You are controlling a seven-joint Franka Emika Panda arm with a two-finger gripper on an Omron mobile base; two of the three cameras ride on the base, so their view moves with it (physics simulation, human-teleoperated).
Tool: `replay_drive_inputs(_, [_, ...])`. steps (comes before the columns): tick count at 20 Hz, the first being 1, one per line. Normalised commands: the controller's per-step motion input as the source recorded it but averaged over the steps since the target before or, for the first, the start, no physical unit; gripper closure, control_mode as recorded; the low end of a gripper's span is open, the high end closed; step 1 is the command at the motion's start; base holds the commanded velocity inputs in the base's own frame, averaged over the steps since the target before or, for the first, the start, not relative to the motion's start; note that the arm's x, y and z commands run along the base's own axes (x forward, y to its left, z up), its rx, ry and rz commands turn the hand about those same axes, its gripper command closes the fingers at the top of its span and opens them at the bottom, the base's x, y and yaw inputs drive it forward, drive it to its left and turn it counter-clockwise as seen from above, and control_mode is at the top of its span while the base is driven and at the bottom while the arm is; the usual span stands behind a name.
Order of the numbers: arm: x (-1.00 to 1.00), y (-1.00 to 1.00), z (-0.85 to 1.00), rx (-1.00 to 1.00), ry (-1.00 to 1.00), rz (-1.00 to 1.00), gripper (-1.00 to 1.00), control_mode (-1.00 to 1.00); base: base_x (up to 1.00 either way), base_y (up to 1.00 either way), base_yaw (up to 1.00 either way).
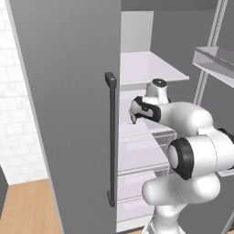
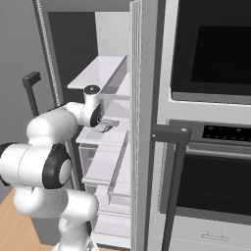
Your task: Place one squash and one fish in each tupperware on the nearby counter, to pack two identical lunches.
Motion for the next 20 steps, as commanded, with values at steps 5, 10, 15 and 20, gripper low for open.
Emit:
replay_drive_inputs(5, [0.61, 0.0, -0.54, -0.01, 0.01, 0.0, -1.0, -1.0, 0.0, 0.0, 0.0])
replay_drive_inputs(10, [0.44, 0.0, -0.52, -0.05, -0.17, 0.0, -1.0, -1.0, 0.0, 0.0, 0.0])
replay_drive_inputs(15, [0.47, 0.0, -0.24, -0.01, -0.09, -0.02, -1.0, -1.0, 0.0, 0.0, 0.0])
replay_drive_inputs(20, [0.58, 0.0, -0.2, 0.0, 0.0, -0.02, -1.0, -1.0, 0.0, 0.0, 0.0])
